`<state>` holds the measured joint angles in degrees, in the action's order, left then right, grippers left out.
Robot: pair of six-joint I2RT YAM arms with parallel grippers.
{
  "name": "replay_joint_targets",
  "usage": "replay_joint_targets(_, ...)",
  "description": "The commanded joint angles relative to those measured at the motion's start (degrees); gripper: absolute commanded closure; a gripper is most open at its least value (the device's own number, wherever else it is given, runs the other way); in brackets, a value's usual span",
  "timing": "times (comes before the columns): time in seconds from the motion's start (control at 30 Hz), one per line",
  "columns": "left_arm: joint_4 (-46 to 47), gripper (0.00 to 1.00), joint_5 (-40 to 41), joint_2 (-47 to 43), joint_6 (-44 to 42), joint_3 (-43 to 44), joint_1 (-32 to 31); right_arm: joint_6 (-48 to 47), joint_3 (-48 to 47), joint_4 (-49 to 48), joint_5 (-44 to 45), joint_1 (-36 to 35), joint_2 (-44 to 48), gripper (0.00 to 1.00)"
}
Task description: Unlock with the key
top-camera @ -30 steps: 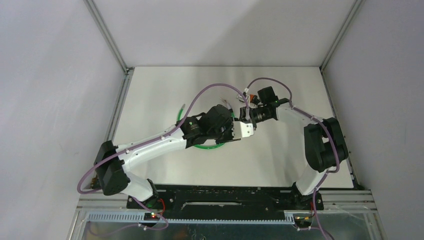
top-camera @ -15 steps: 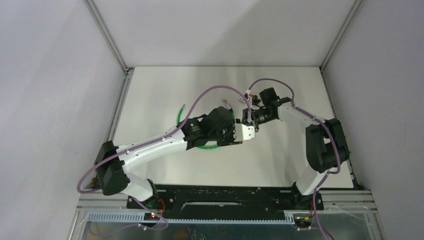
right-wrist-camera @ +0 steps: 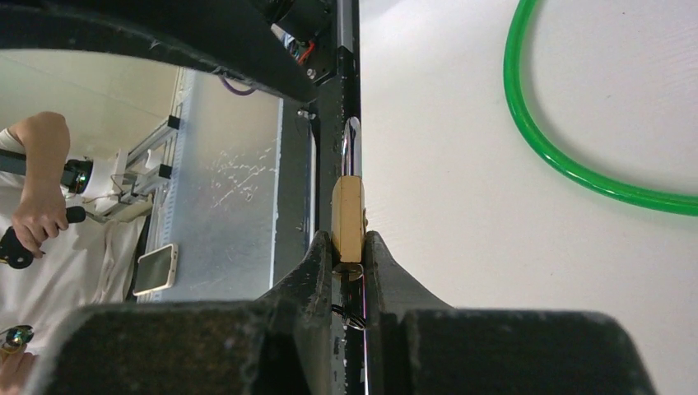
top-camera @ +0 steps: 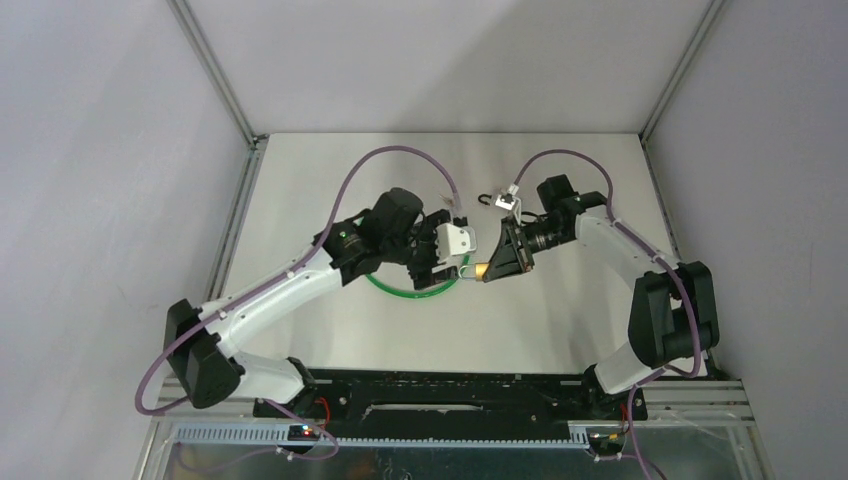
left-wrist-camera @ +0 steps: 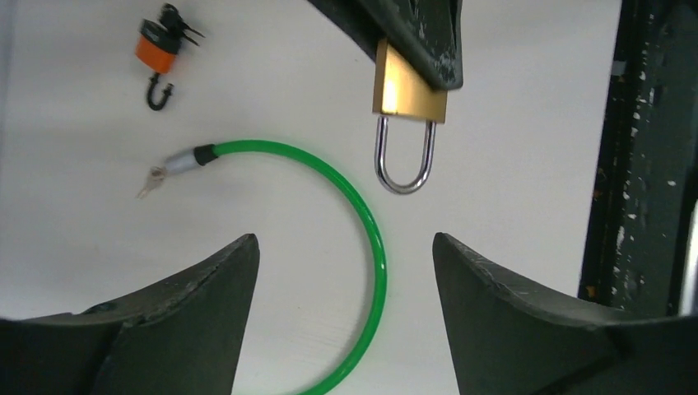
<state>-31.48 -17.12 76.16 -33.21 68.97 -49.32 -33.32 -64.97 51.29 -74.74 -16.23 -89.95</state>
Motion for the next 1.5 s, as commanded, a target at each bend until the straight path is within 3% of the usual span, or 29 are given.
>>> replay_joint_targets(0.0, -4.25, 0.22, -11.94, 3.06, 0.26, 5.16, 1.79, -3.51, -2.02, 2.0, -1.89, 0.95, 2.71, 1.0)
replay_joint_targets(0.3, -8.12, 0.3, -20.67, 11.14, 2.34, 12.45, 1.59, -1.23, -2.02, 0.62, -2.02, 1.59, 2.02, 1.0)
replay_joint_targets(0.53, -9.74, 0.47, -21.2, 12.8, 1.46, 13.58, -0.12, 3.74, -1.38, -3.12, -2.05, 3.5, 0.95, 1.0)
replay_joint_targets(0.67, -10.55, 0.49, -20.97, 13.07, 1.08, 13.68, -0.88, 5.29, -1.16, -4.06, -2.0, 4.19, 0.69, 1.0)
replay_joint_targets(1.0, -9.73, 0.47, -13.99, 13.3, -0.8, 11.37, -4.98, 11.46, -0.33, -9.24, -1.68, 5.1, -0.31, 1.0)
replay_joint_targets(1.2, -9.22, 0.36, -10.42, 10.28, -0.97, 11.07, -4.76, 14.4, -0.33, -12.36, 1.52, 7.92, -1.97, 1.0)
replay_joint_targets(1.47, -8.71, 0.26, -7.84, 2.19, -1.74, 6.11, -1.4, 30.07, -0.61, -28.25, 10.02, 14.02, -9.01, 1.0)
